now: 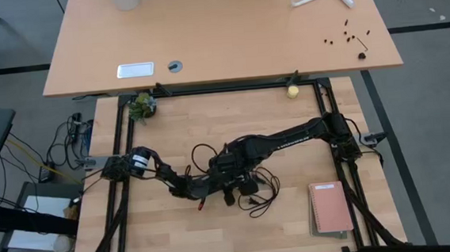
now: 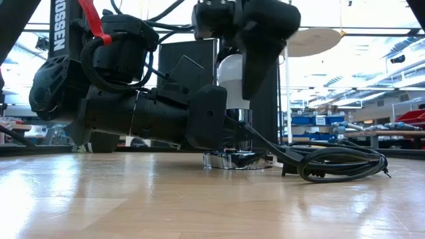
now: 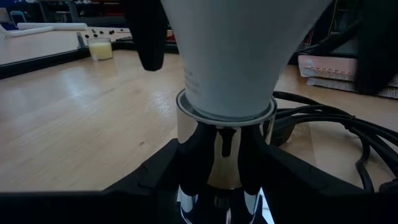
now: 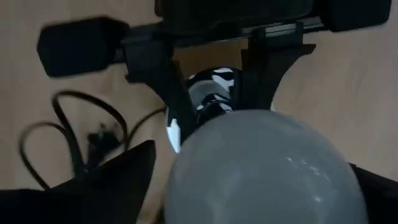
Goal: Screw lightbulb
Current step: Remove the light bulb from the lamp
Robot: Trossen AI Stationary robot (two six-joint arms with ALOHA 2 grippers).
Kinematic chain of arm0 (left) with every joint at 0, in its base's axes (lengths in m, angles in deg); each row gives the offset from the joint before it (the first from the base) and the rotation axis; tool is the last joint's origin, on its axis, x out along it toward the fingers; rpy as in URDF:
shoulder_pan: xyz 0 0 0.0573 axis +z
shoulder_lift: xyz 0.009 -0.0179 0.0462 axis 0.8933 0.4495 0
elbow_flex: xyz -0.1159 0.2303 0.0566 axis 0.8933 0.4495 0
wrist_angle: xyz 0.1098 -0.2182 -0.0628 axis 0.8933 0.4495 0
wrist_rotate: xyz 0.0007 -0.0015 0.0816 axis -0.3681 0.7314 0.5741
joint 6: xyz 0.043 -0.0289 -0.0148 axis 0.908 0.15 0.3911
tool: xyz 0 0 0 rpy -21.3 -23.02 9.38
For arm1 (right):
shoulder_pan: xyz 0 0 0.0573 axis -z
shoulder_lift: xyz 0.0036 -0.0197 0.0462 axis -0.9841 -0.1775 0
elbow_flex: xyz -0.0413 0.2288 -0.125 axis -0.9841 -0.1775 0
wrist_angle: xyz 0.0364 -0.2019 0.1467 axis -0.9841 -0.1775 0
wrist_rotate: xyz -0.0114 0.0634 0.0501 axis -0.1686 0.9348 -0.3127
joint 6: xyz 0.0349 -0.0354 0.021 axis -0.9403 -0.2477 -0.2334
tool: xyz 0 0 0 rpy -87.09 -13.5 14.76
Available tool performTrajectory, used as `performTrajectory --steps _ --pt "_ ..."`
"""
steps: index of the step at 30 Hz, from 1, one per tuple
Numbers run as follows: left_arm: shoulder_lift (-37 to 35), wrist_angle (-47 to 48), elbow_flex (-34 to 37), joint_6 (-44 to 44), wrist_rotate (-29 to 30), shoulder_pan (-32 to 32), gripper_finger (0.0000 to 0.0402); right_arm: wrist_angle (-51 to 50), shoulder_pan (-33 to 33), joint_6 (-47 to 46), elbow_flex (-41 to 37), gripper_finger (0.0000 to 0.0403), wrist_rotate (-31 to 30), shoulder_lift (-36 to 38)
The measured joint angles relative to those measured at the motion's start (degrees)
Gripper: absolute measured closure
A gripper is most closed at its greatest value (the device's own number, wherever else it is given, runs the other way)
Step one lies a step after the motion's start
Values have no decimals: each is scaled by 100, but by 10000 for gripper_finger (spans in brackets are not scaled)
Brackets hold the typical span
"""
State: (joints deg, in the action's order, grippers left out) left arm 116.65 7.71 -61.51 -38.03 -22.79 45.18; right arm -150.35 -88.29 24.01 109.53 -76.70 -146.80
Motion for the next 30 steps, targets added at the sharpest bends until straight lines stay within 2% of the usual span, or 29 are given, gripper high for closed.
performTrajectory --steps 2,4,7,13,16,21,27,30 --pt "0 0 0 0 4 0 208 -5 7 -434 1 16 53 0" --pt "0 4 0 3 7 0 208 -3 7 -1106 3 9 57 0" --pt "0 6 0 4 7 0 208 -5 9 -2195 3 20 55 0" --pt "0 6 -1 22 7 0 208 -12 13 -5101 3 27 11 0" --pt "-2 10 -2 24 7 0 208 -8 -2 -5992 3 27 -208 0" --pt "-2 9 -2 33 7 0 208 93 -174 -6507 3 27 -796 0" --pt "-2 5 -2 39 6 0 208 176 -292 -6692 3 34 -871 0" --pt "-2 6 -2 39 7 0 208 172 -278 -6694 3 55 -867 0"
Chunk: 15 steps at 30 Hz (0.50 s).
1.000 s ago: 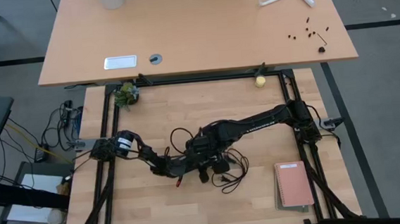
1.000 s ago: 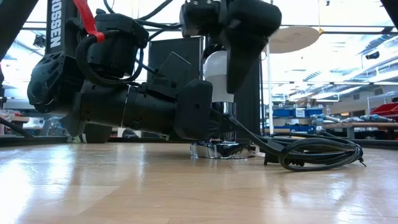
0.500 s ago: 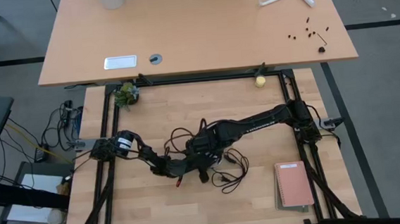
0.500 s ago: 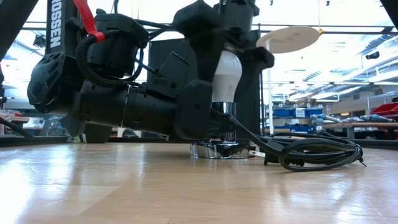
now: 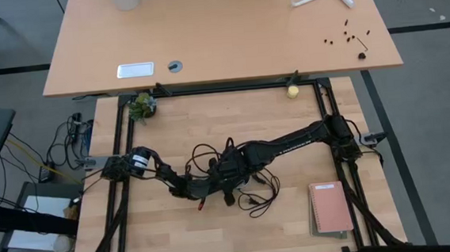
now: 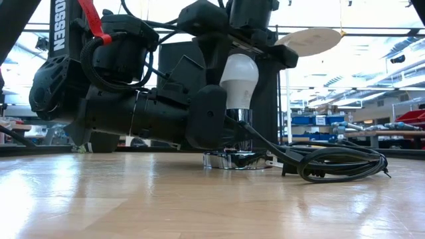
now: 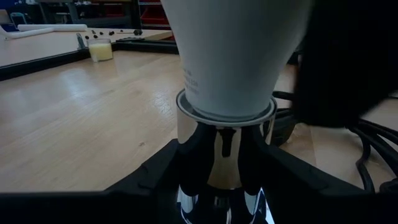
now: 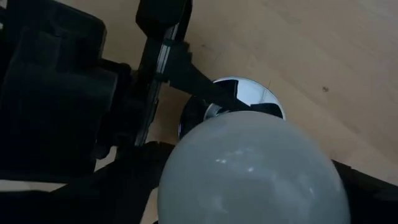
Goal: Screw lightbulb
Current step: Remove the light bulb from the lamp
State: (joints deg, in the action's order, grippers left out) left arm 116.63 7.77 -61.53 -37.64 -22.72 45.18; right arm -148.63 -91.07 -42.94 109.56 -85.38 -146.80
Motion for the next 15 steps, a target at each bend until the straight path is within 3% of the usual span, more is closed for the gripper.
performTrajectory --steps 7,9,12,15 --pt "0 -2 1 2 -2 0 208 -65 109 79 0 143 325 1" --pt "0 -2 2 2 -2 0 208 -105 150 346 3 148 453 2" --pt "0 -4 0 4 -2 0 208 -154 209 1036 9 148 585 4" --pt "0 -5 0 16 -2 0 208 -147 256 2501 9 148 673 4"
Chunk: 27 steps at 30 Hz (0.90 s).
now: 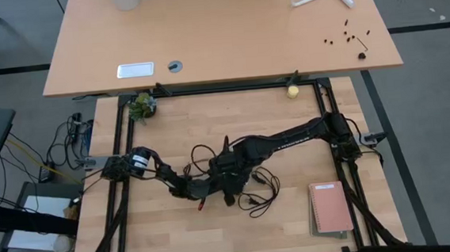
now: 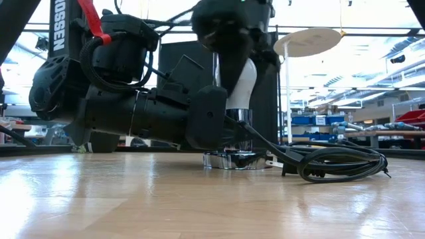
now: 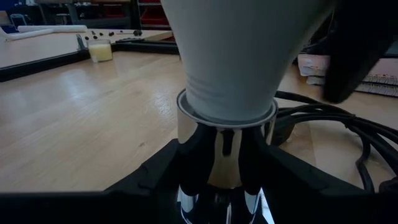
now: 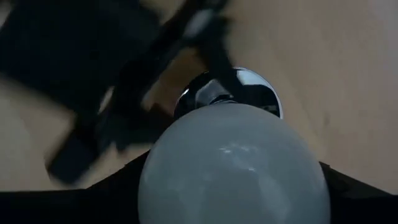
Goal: Screw lightbulb
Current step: Remove the light bulb from the lamp
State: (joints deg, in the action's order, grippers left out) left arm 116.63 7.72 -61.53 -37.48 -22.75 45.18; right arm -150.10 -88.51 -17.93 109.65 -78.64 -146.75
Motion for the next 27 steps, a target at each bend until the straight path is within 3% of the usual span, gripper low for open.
performTrajectory --steps 4,7,11,15,19,27 --pt "2 -54 3 32 -7 0 208 31 87 3129 -2 131 499 4" --pt "2 -66 7 52 -81 0 208 9 82 5500 -10 125 347 4" --pt "2 -76 7 49 -87 2 208 -33 84 7360 -15 133 13 0" --pt "4 -114 10 65 -90 2 208 -22 70 7221 -17 132 -126 -2" --pt "4 -117 11 54 -132 4 208 30 -11 6488 -9 105 -224 -2" --pt "4 -115 2 78 -186 0 208 -352 -228 3917 286 41 -221 -7"
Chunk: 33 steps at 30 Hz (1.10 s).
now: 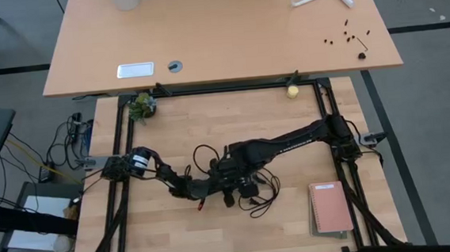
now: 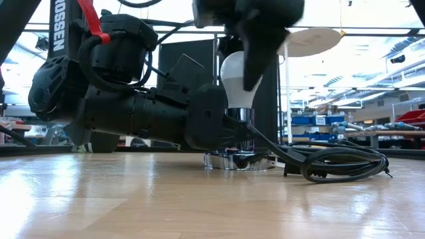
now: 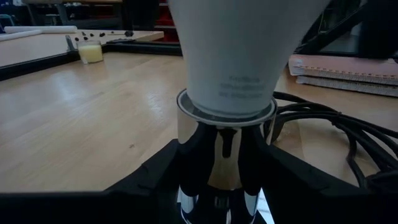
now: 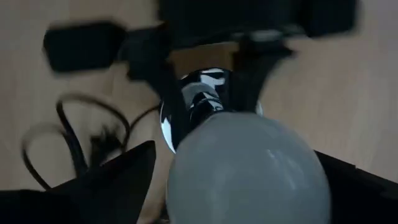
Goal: Screw lightbulb
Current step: Remove the light bulb from the lamp
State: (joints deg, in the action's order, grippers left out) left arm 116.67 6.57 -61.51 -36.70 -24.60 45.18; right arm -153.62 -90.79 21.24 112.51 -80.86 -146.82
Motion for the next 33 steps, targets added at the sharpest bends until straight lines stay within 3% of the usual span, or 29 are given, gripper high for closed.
performTrajectory --steps 8,13,24,33 --pt "0 0 0 -8 -5 0 208 -243 -18 -3892 179 25 -230 0" --pt "0 6 0 -8 -7 0 208 -186 -19 -5551 179 29 -464 0" --pt "0 13 0 16 -23 -7 208 -50 -51 -6264 -178 30 -393 -37" --pt "0 -13 0 16 -49 -4 208 460 72 -6044 -428 30 -352 -37"
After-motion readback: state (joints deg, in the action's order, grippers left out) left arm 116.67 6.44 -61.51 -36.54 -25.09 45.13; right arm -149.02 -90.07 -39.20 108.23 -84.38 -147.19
